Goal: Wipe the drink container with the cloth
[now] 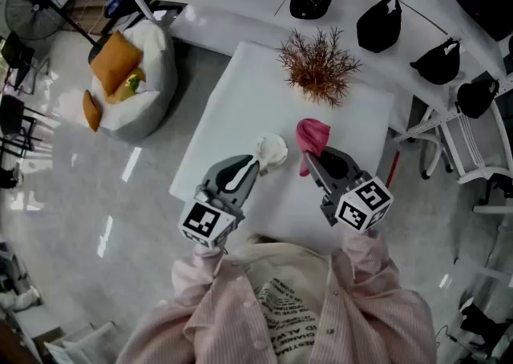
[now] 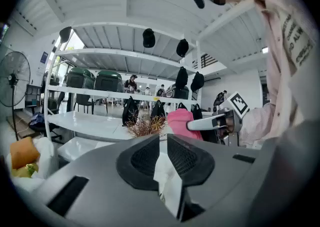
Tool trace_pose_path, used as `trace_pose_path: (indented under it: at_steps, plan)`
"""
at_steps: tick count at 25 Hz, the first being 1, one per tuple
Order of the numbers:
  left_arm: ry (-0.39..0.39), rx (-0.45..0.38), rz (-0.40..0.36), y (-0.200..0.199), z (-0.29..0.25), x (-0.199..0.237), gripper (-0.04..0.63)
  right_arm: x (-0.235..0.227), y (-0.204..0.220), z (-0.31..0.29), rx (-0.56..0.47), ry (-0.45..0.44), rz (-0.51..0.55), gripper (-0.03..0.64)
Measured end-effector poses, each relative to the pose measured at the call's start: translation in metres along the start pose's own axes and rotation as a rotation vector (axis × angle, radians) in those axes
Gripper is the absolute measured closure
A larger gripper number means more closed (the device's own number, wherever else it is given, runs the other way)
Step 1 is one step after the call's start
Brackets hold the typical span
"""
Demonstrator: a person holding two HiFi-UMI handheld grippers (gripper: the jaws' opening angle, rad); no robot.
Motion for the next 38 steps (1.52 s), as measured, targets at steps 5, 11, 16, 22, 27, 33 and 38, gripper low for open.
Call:
trace_pose_path:
  at_steps: [5,11,16,22,27,33,38]
  plan:
    - [-0.002,-0.012,-0.016,-0.011,0.006,-0.003,0.580,0.015,-0.009,0.014,-0.055,0.014,0.061,0.578]
    - [-0.028,-0.035,-0.037,-0.023,0.018,-0.003,0.591,0.026,-0.019,0.035,-0.116,0.040,0.105,0.578]
    - [-0.048,-0.078,-0.080,-0.030,0.026,0.002,0.592,0.029,-0.030,0.051,-0.176,0.084,0.136,0.578]
    - [-0.087,-0.101,-0.078,-0.040,0.039,0.008,0.592,0.032,-0.036,0.068,-0.234,0.134,0.156,0.578]
    - [-0.124,-0.111,-0.072,-0.045,0.048,0.014,0.593,0.033,-0.039,0.079,-0.268,0.166,0.165,0.580]
    - [-0.127,-0.127,-0.106,-0.046,0.053,0.014,0.593,0.039,-0.038,0.084,-0.280,0.188,0.183,0.578]
    - [-0.128,-0.123,-0.092,-0.046,0.053,0.012,0.592,0.039,-0.037,0.085,-0.278,0.191,0.188,0.578]
Point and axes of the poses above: the fingertips, and each gripper's own axes: z backward along the fingers, x to its left, y out of its underside, the point moved 6 cm from there along z, backward along the fingers, and after that the axes turned 8 degrees about -z, right-handed, at the moved point
